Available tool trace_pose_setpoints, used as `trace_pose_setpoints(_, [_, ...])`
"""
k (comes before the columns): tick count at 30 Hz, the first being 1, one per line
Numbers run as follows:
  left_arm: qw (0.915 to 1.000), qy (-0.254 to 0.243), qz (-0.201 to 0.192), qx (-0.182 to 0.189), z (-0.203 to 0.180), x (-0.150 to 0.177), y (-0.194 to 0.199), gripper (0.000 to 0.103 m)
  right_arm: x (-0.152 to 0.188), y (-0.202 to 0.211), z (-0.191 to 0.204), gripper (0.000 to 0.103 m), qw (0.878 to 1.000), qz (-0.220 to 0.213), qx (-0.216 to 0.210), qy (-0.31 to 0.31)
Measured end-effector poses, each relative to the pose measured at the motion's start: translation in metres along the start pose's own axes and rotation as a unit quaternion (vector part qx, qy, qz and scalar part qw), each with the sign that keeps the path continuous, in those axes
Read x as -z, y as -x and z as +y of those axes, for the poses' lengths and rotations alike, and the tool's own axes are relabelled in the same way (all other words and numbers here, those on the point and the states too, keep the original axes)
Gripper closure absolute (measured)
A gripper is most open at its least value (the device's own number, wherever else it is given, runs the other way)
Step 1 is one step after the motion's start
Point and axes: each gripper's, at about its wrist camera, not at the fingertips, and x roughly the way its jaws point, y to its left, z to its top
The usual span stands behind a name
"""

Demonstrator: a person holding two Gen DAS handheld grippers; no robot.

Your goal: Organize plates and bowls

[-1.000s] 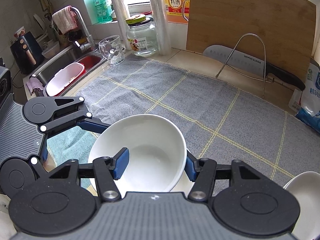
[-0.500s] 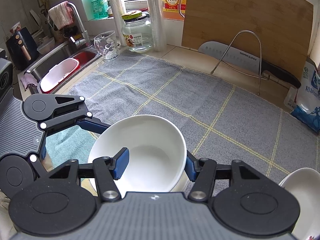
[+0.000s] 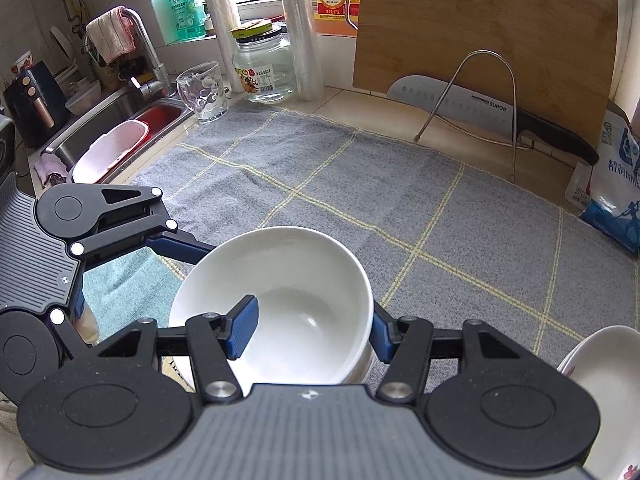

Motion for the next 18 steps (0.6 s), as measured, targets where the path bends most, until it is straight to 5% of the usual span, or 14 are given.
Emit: trace_pose_setpoints(18, [1.0000, -0.002, 0.003, 0.006, 0.0022, -0.0004, -0.0004, 0.014, 0.0034, -0.0021, -0.0019, 0.039, 1.000, -0.003, 0.001, 0.000])
